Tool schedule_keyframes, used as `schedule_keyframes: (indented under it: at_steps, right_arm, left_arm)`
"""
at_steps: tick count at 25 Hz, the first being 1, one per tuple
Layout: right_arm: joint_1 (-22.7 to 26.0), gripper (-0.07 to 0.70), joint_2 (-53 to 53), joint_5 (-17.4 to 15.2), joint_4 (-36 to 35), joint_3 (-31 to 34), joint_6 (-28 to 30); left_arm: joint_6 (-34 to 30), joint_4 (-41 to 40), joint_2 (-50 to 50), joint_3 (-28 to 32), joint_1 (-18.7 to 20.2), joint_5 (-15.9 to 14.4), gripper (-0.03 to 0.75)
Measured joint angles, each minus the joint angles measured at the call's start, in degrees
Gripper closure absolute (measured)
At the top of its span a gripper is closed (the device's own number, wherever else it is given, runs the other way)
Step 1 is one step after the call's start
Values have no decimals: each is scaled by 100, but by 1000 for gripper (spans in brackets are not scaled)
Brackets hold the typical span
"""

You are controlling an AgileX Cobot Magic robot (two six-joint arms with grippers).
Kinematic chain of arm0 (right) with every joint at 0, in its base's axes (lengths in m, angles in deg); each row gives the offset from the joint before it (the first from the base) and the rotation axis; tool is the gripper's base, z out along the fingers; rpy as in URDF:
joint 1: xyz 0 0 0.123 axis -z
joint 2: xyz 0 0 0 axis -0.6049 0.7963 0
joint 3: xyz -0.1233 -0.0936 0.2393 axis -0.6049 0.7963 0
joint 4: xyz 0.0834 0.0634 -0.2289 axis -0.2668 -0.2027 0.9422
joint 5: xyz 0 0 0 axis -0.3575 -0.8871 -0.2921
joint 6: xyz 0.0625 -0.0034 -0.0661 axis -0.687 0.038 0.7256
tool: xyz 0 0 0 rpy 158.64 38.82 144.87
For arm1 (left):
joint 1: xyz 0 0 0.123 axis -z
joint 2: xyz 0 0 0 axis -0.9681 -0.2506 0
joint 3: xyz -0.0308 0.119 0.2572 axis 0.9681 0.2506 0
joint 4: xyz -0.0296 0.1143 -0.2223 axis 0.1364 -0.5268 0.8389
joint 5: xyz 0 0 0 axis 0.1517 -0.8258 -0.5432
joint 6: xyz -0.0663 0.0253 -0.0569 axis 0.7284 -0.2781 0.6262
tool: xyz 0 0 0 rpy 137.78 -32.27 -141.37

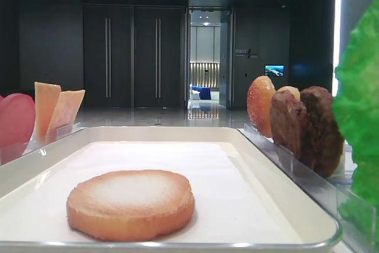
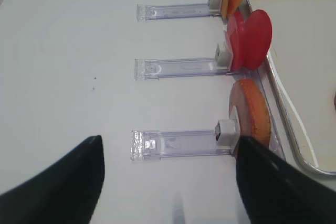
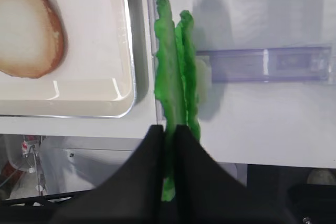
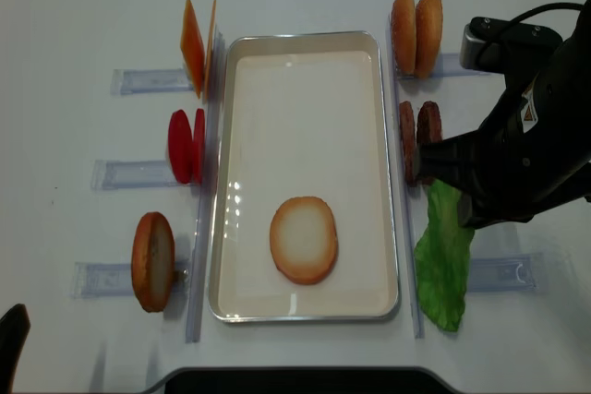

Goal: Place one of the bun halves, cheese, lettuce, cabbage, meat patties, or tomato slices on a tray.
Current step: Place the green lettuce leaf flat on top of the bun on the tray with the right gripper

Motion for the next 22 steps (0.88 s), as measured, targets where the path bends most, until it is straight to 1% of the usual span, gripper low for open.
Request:
schedule_keyframes:
  at_steps: [5, 8, 10, 13, 16, 19, 22]
  right_arm:
    - [-60, 604, -6, -18, -240, -183, 43]
    - [-235, 604, -79, -19, -265, -194, 37]
    - [-347, 604, -171, 70, -273, -194, 2]
    - [-424, 604, -306, 419, -420, -194, -23]
    - [-503, 604, -354, 927, -614, -194, -28]
    - [-661, 604, -359, 1520, -886, -194, -22]
    - [-854, 604, -359, 1992, -1030, -194, -17]
  left_arm:
    - [0, 0, 0, 0, 0, 0, 118]
    - [0, 0, 0, 0, 0, 0, 118]
    - [0, 0, 0, 0, 0, 0, 118]
    - [0, 0, 0, 0, 0, 0, 118]
    - [0, 0, 0, 0, 0, 0, 118]
    - [0, 0, 0, 0, 0, 0, 118]
    - [0, 0, 0, 0, 0, 0, 118]
